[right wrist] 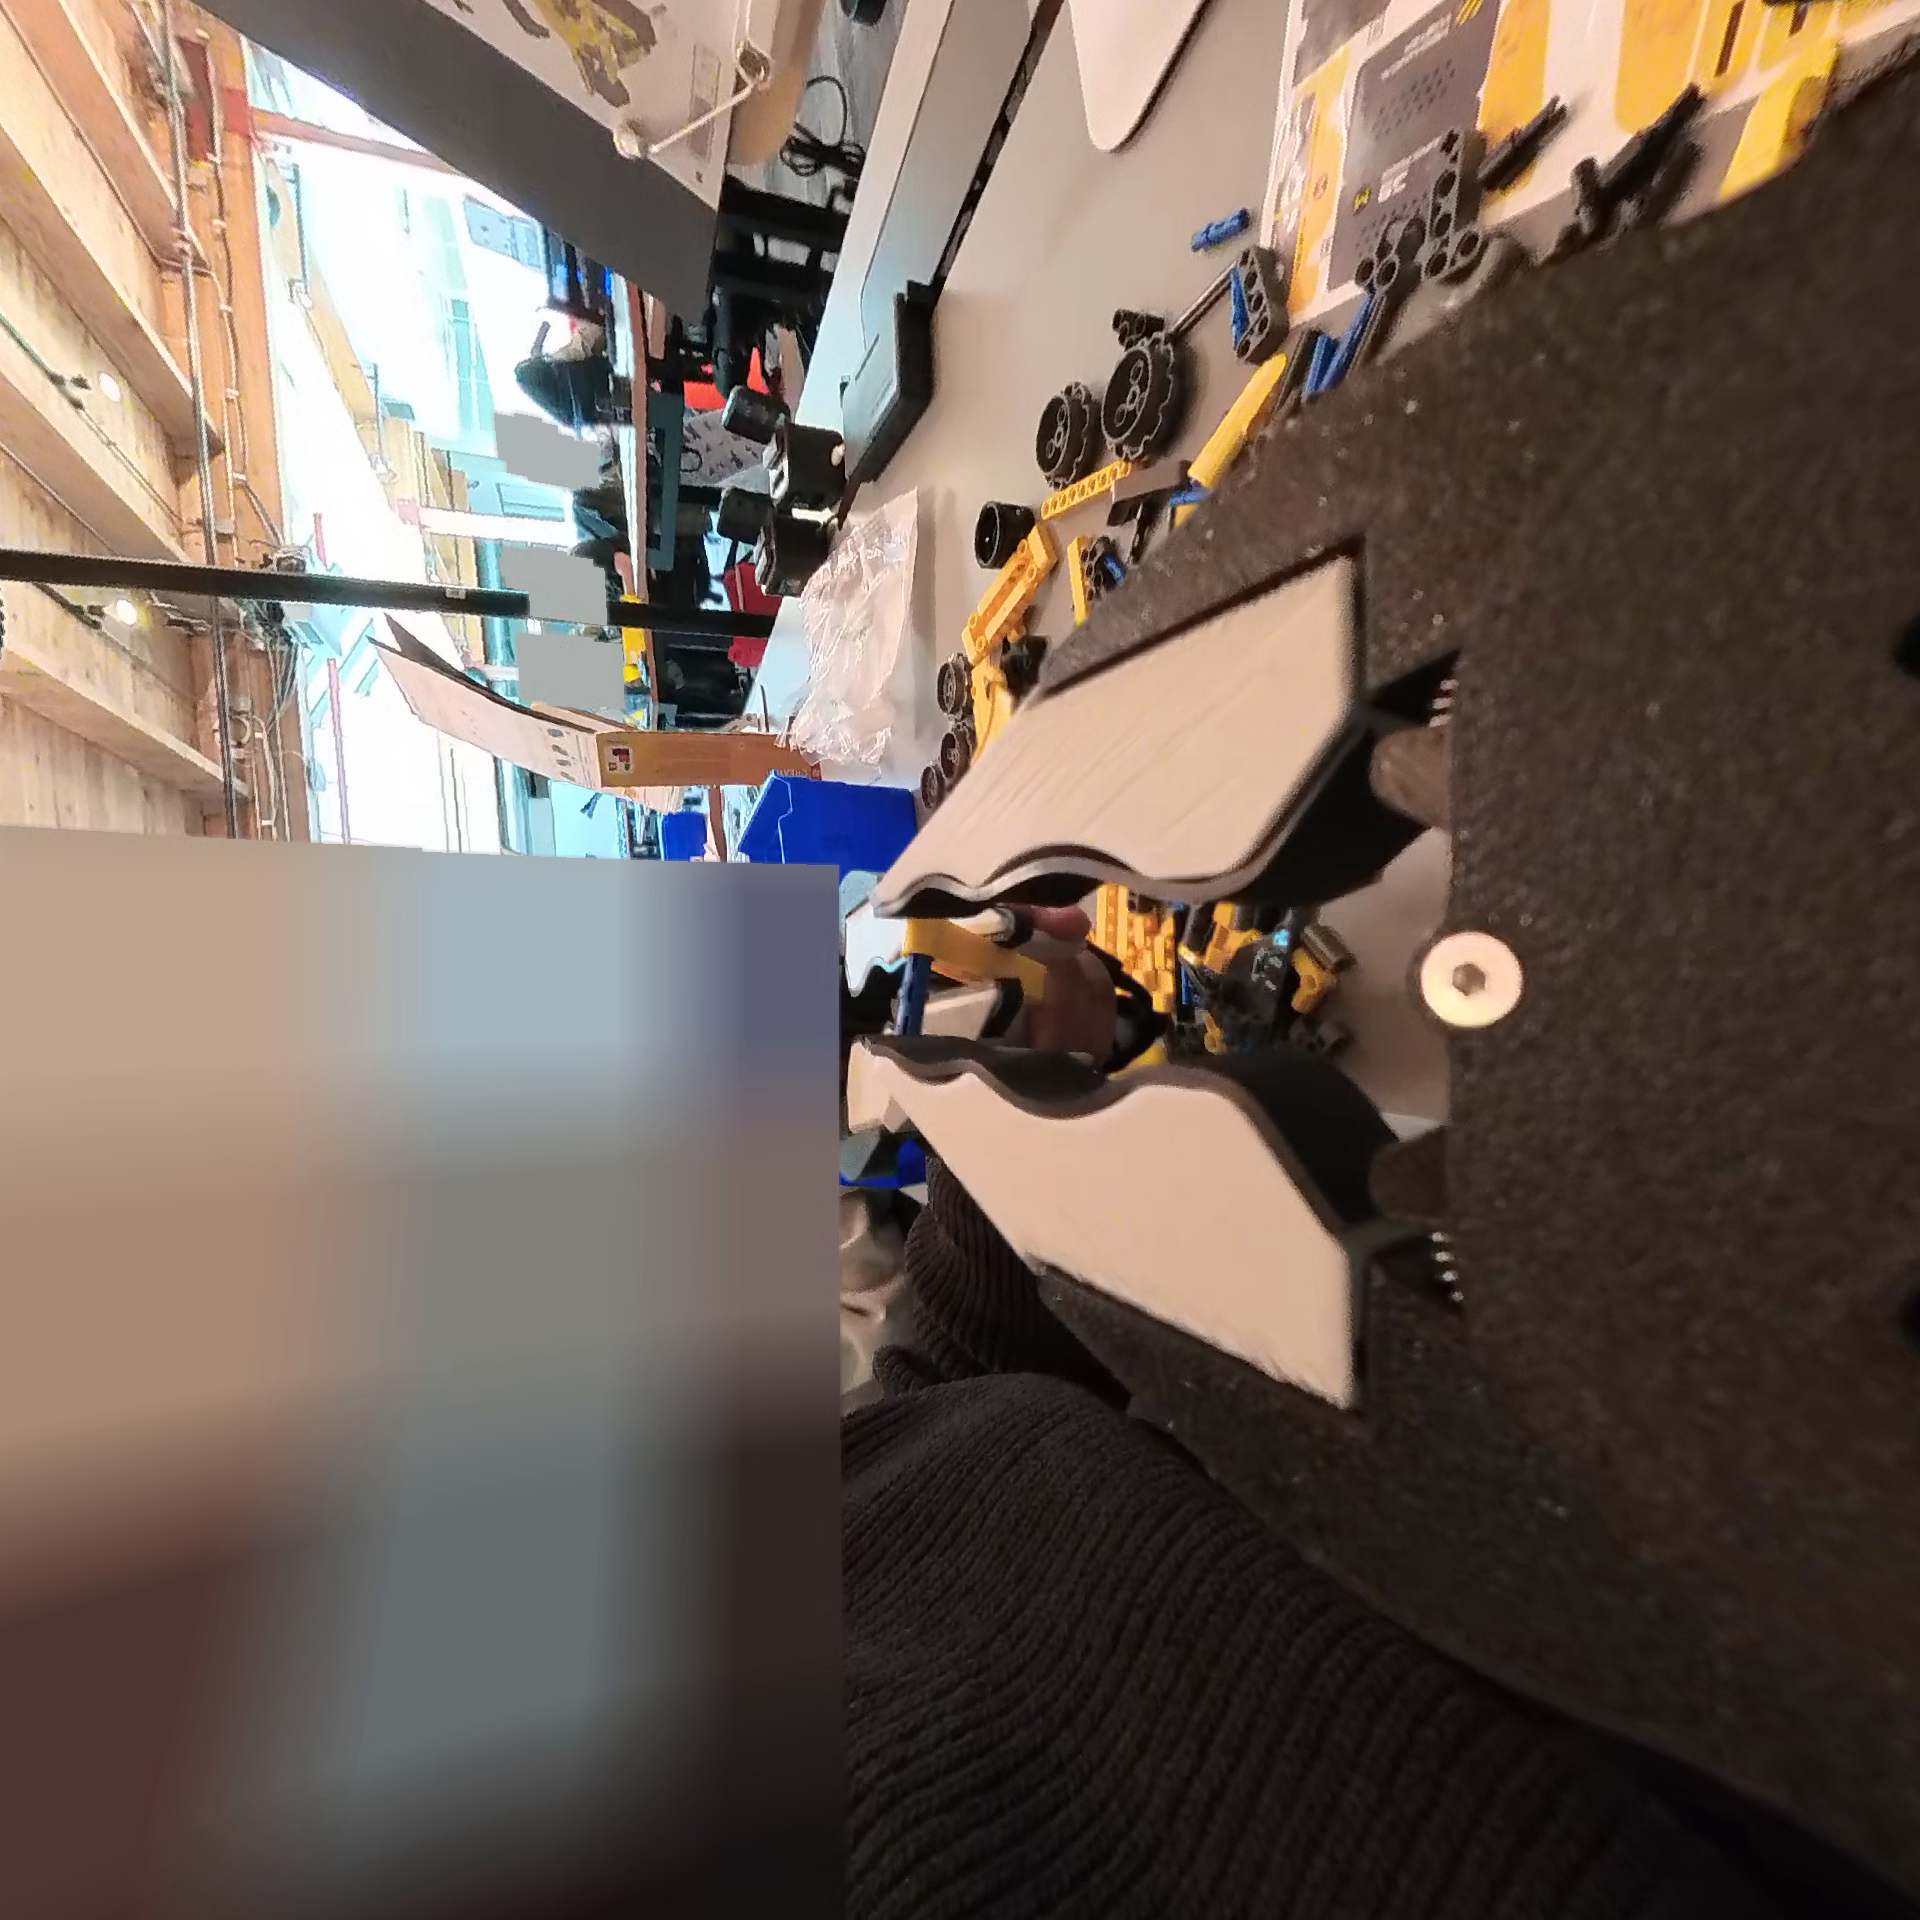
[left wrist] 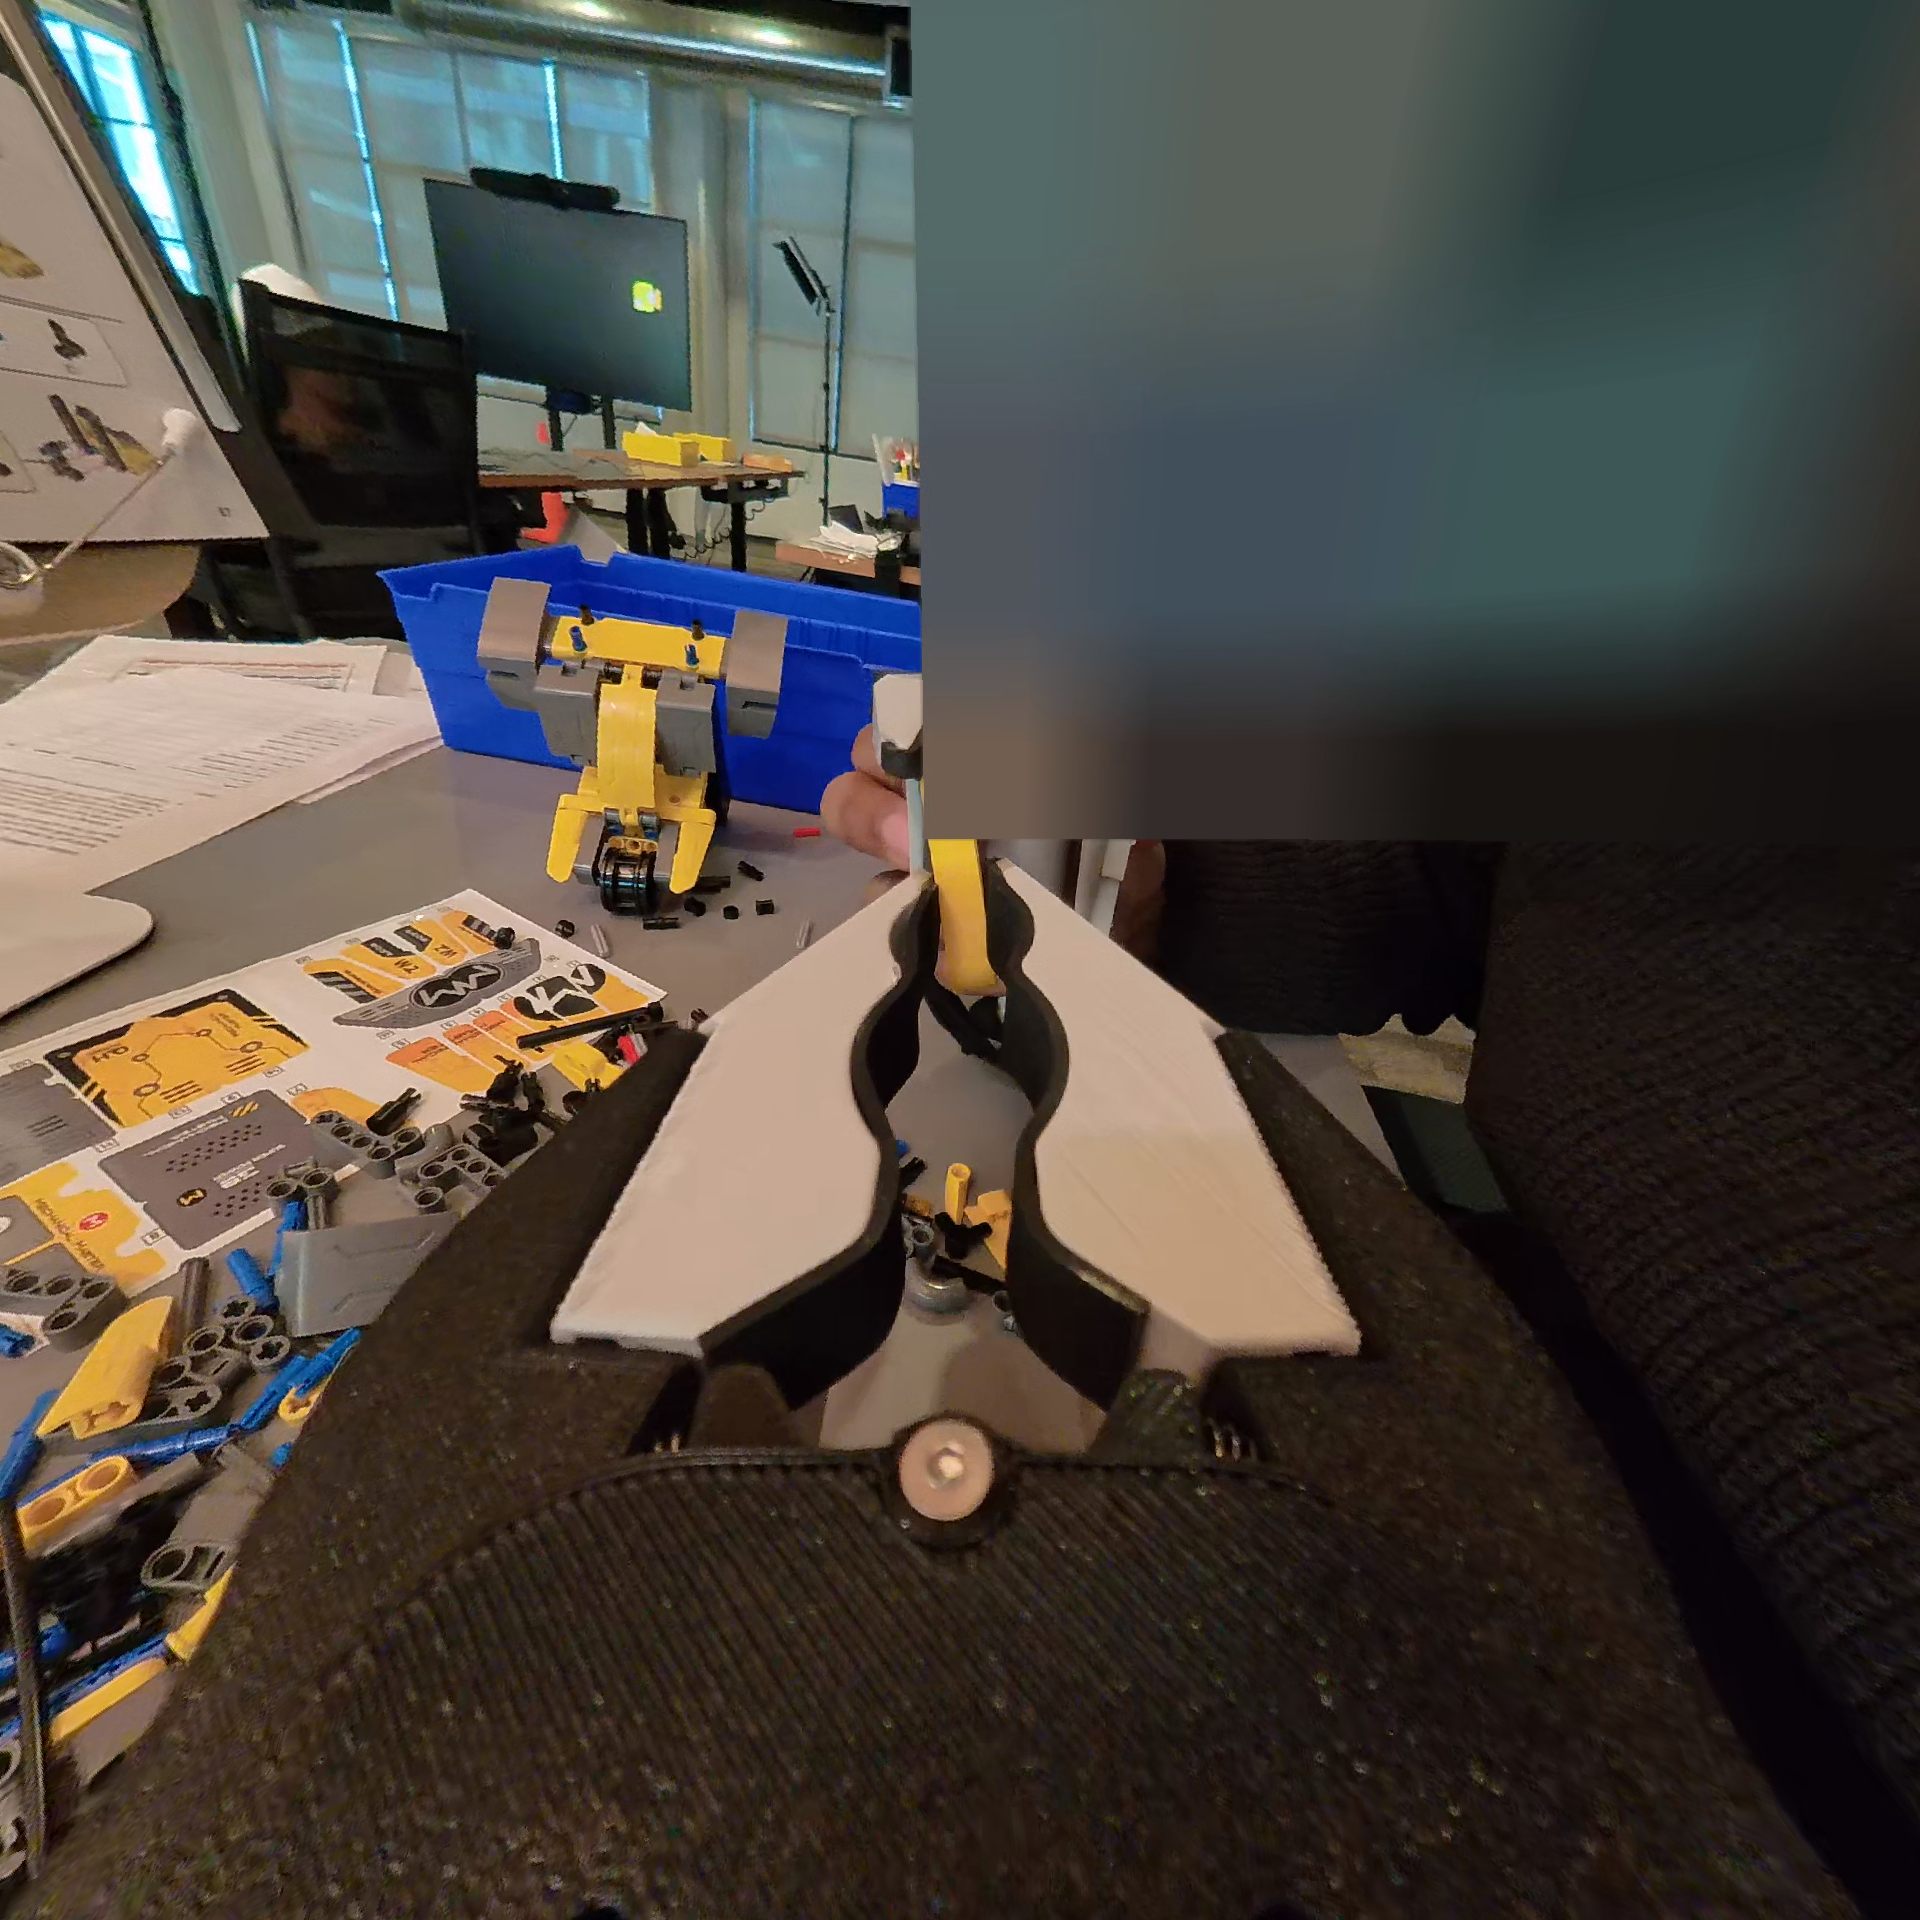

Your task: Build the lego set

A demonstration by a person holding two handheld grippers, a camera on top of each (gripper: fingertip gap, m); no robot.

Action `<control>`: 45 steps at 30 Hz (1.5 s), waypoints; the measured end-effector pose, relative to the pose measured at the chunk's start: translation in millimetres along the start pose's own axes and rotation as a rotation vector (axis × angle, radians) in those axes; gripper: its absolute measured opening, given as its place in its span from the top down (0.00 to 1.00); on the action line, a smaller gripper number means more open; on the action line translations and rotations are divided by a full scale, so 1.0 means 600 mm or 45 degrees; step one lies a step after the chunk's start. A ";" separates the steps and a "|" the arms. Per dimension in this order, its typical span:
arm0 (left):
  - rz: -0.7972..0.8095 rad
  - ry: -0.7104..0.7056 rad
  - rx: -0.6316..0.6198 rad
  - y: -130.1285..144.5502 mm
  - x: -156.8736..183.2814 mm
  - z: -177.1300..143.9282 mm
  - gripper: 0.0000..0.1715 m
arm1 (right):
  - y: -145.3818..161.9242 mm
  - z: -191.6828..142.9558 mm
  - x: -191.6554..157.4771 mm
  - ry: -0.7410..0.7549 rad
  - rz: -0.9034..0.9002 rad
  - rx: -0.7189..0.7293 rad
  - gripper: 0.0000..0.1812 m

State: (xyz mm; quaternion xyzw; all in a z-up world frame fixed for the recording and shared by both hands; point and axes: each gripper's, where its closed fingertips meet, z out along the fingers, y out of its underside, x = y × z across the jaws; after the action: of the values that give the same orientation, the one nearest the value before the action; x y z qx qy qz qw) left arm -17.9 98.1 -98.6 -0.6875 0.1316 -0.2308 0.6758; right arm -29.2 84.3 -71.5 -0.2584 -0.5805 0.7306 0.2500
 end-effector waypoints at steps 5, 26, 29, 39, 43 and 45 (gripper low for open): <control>-0.014 -0.064 0.022 -0.003 -0.014 -0.001 0.98 | 0.004 -0.003 -0.005 -0.060 0.083 -0.014 1.00; 0.424 -0.188 -0.201 0.032 -0.022 -0.005 0.98 | 0.045 -0.025 0.011 0.041 -0.260 -0.275 0.85; 0.438 -0.178 -0.210 0.034 -0.018 -0.004 0.98 | 0.052 -0.026 0.006 0.043 -0.356 -0.317 0.86; 0.468 -0.180 -0.241 0.035 -0.020 -0.013 0.98 | 0.060 -0.022 0.003 0.095 -0.537 -0.366 0.87; 0.478 -0.177 -0.258 0.039 -0.019 -0.014 0.98 | 0.060 -0.021 0.003 0.097 -0.547 -0.368 0.86; 0.475 -0.169 -0.263 0.040 -0.017 -0.014 0.98 | 0.064 -0.021 0.003 0.099 -0.553 -0.373 0.86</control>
State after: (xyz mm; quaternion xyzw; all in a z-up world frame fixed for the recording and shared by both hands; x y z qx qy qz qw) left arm -27.7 94.9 -123.7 -0.7306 0.2346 -0.0413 0.6399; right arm -24.8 87.0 -111.3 -0.1892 -0.7119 0.5575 0.3828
